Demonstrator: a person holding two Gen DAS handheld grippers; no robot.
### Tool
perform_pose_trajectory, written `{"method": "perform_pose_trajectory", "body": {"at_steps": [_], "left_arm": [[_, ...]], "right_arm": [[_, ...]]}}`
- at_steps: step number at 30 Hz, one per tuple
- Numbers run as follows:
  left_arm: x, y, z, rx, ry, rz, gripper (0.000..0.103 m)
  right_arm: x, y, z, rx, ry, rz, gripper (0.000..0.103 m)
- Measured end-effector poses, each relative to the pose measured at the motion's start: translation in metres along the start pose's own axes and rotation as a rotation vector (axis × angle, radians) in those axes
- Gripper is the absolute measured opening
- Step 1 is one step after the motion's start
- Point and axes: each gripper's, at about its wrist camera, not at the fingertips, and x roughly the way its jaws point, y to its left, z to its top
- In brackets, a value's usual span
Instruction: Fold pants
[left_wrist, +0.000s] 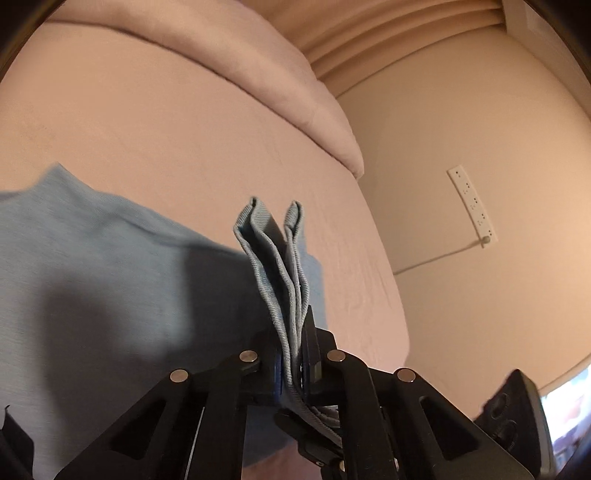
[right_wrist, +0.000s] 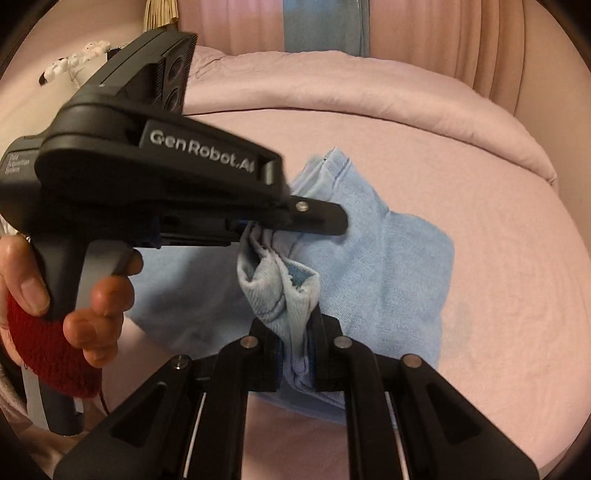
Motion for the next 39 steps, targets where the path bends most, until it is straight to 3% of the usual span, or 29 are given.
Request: {"method": "perform_pose_trajectory", "body": {"at_steps": [7,15,17,19,21,24,27,33,36,39], "left_arm": [[-0.031,0.034,-0.003,0.001,-0.068,0.114,0.004],[-0.020,0.072,-0.008,-0.031,-0.009,0.238,0.005],[-0.016,0.078,-0.009,-0.045,0.011,0.263,0.011],[-0.021,0.078,-0.008,-0.045,0.011,0.283,0.017],[-0.035,0.074,-0.008,-0.009,-0.005,0.336,0.025],[-0.059,0.059,-0.009,0.085,-0.054,0.413,0.026],[-0.064,0.042,-0.016,0.167,-0.060,0.412,0.027],[-0.008,-0.010,-0.040,0.326,0.044,0.324,0.027],[0.031,-0.027,-0.055,0.383,0.107,0.321,0.027],[0.055,-0.021,-0.075,0.432,0.150,0.379,0.027]], "right_arm": [[0.016,0.055,0.001,-0.187,-0.037,-0.022,0.011],[0.062,0.091,-0.007,-0.309,0.040,-0.001,0.013],[0.069,0.084,-0.006,-0.306,0.068,0.018,0.018],[0.072,0.079,-0.002,-0.279,0.090,0.060,0.026],[0.065,0.069,0.002,-0.225,0.110,0.157,0.036],[0.043,0.036,0.010,-0.084,0.121,0.366,0.035],[0.024,-0.015,0.023,0.087,0.067,0.447,0.035],[0.045,-0.097,0.054,0.206,0.040,0.204,0.032],[0.061,-0.105,0.068,0.158,0.061,0.109,0.027],[0.069,-0.109,0.069,0.143,0.092,0.082,0.026]]}}
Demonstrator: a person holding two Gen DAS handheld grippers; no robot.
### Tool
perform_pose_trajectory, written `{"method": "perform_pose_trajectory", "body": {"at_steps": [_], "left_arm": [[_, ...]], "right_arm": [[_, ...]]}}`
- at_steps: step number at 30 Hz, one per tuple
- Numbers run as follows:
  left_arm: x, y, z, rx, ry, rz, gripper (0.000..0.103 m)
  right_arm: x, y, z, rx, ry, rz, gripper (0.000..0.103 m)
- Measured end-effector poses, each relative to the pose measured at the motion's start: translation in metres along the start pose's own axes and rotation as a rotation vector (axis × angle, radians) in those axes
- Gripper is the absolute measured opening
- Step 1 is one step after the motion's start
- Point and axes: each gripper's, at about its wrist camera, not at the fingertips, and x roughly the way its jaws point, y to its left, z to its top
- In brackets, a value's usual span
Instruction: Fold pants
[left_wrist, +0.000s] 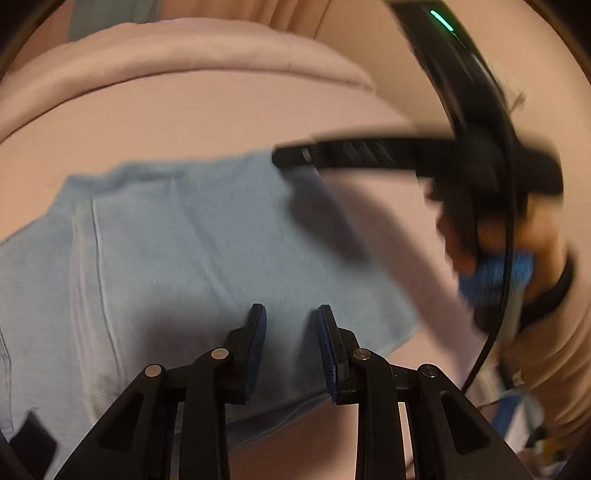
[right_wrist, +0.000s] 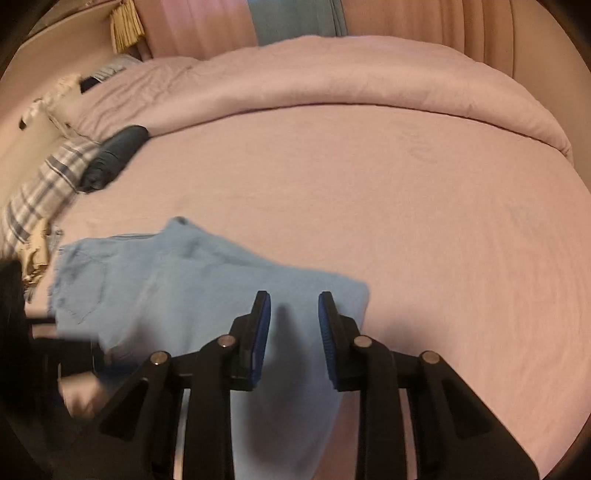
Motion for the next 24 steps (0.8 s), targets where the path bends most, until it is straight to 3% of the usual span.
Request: {"method": "perform_pose_trajectory", "body": {"at_steps": [4,6,10,13,16,18,20,22,23,24], "left_arm": [[-0.006,0.013,-0.008,-0.039,-0.020,-0.045,0.026],[-0.019,0.028,-0.009,-0.093,-0.019,-0.085,0.027],[-0.068,0.067,-0.024,-0.223,-0.143,-0.108,0.027],[-0.082,0.091,-0.035,-0.303,-0.160,-0.094,0.027],[-0.072,0.098,-0.036,-0.322,-0.141,-0.061,0.027],[-0.066,0.095,-0.032,-0.313,-0.131,-0.032,0.027],[-0.054,0.094,-0.034,-0.331,-0.105,-0.009,0.027],[-0.054,0.094,-0.033,-0.332,-0.100,0.007,0.018],[-0.056,0.093,-0.034,-0.324,-0.095,0.027,0.011],[-0.060,0.097,-0.039,-0.324,-0.095,0.023,0.011]], "right_arm": [[0.029,-0.009,-0.022,-0.013,0.098,-0.011,0.026],[0.031,-0.003,-0.023,-0.062,0.085,-0.032,0.026],[0.004,0.002,-0.019,-0.040,0.054,-0.035,0.028],[-0.031,0.016,-0.037,-0.043,-0.032,0.083,0.029],[-0.032,0.039,-0.063,-0.086,0.013,0.125,0.029],[-0.012,0.059,-0.080,-0.127,0.103,0.146,0.028],[0.003,0.078,-0.090,-0.188,0.113,0.104,0.032],[0.003,0.094,-0.088,-0.261,0.098,0.074,0.031],[0.001,0.095,-0.082,-0.251,0.117,0.096,0.031],[-0.001,0.094,-0.074,-0.227,0.126,0.140,0.031]]}}
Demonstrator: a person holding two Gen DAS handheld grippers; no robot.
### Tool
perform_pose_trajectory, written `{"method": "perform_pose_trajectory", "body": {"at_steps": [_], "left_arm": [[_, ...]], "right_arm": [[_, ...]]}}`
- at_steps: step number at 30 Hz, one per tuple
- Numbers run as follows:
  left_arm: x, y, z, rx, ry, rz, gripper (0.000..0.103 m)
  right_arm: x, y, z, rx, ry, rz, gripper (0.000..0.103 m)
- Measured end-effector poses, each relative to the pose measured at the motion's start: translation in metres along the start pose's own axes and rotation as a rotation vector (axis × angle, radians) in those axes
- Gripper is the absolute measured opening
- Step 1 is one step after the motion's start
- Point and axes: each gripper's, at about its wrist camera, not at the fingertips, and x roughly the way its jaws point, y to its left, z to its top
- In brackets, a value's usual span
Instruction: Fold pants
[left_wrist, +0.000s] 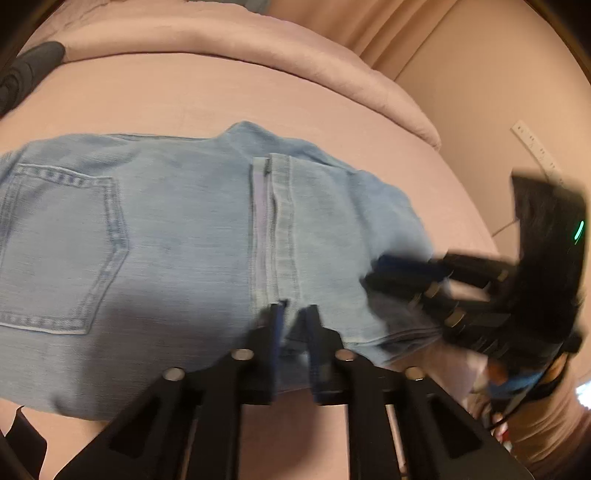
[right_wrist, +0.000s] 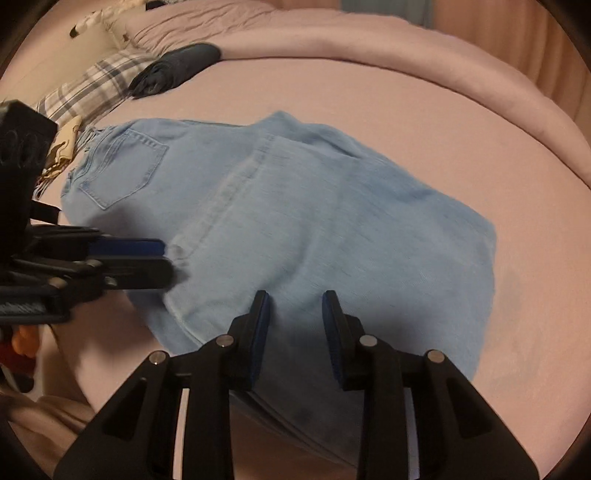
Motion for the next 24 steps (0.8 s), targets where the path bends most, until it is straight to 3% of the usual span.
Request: {"method": "perform_pose_trajectory", "body": {"at_steps": [1,6,9,12,16,19,21,24], "left_arm": [[-0.001,0.002,-0.001,-0.008,-0.001,-0.008,0.011],[-0.005,0.007,-0.007,-0.024,-0.007,-0.017,0.010],[-0.012,0.014,-0.012,-0.033,-0.006,-0.030,0.010],[-0.014,0.017,-0.014,-0.035,-0.010,-0.039,0.010],[-0.015,0.022,-0.017,-0.033,-0.012,-0.049,0.010],[-0.018,0.024,-0.019,-0.040,-0.014,-0.058,0.010],[-0.028,0.028,-0.025,-0.037,-0.014,-0.058,0.010],[-0.028,0.029,-0.024,-0.038,-0.014,-0.030,0.011]], "right_arm": [[-0.004,-0.002,0.008,0.016,-0.014,0.030,0.028],[0.003,0.003,0.058,-0.015,-0.063,0.014,0.030],[0.026,0.007,0.081,-0.028,-0.020,-0.007,0.029],[0.053,0.002,0.089,0.025,0.101,-0.001,0.030],[0.071,0.015,0.100,0.017,0.147,-0.049,0.039],[0.076,0.025,0.100,-0.050,0.154,-0.122,0.029],[0.069,0.021,0.102,-0.018,0.145,-0.085,0.009],[0.063,0.024,0.102,-0.032,0.130,-0.090,0.007]]}}
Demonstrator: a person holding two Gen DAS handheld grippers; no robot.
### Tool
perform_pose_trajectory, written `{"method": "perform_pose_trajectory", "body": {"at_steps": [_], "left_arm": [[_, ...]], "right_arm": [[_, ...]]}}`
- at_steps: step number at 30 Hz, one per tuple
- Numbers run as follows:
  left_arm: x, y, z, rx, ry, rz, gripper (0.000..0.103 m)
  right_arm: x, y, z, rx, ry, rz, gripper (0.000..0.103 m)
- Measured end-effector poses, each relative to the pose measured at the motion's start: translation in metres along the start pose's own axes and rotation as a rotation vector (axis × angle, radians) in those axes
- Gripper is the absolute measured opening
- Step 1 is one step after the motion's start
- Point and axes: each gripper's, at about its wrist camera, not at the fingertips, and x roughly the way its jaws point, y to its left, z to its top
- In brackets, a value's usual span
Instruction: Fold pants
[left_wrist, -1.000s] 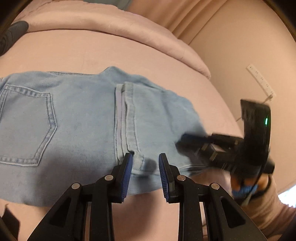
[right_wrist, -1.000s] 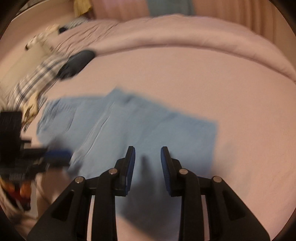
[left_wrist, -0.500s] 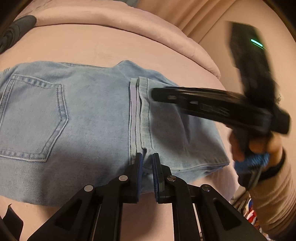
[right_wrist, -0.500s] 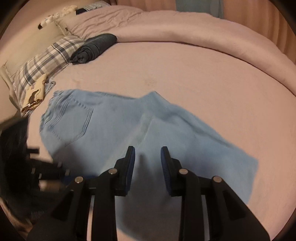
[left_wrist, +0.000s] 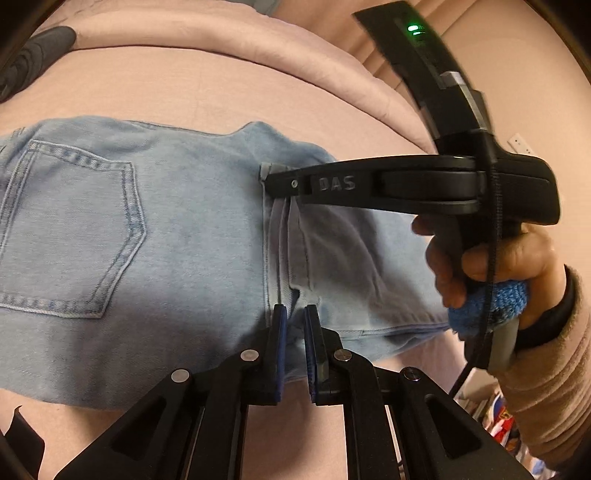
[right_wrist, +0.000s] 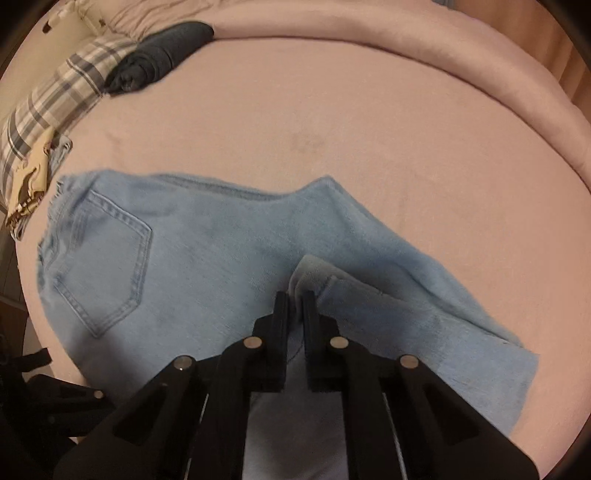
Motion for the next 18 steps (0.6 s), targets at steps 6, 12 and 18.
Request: {"method": "perform_pose_trajectory", "body": {"at_steps": [6,12,18], "left_arm": [[-0.006,0.008,-0.009,-0.023,-0.002,0.015,0.011],[-0.041,0.017,-0.015,-0.045,-0.063,0.005,0.011],[-0.067,0.033,-0.014,-0.095,-0.129,0.112,0.046]], "right_arm": [[0.004,0.009,-0.003,0.015,0.006,0.183,0.005],[-0.040,0.020,-0.011,-0.033,-0.135,0.177,0.008],[-0.069,0.005,-0.052,-0.051,-0.151,0.077,0.021]]}}
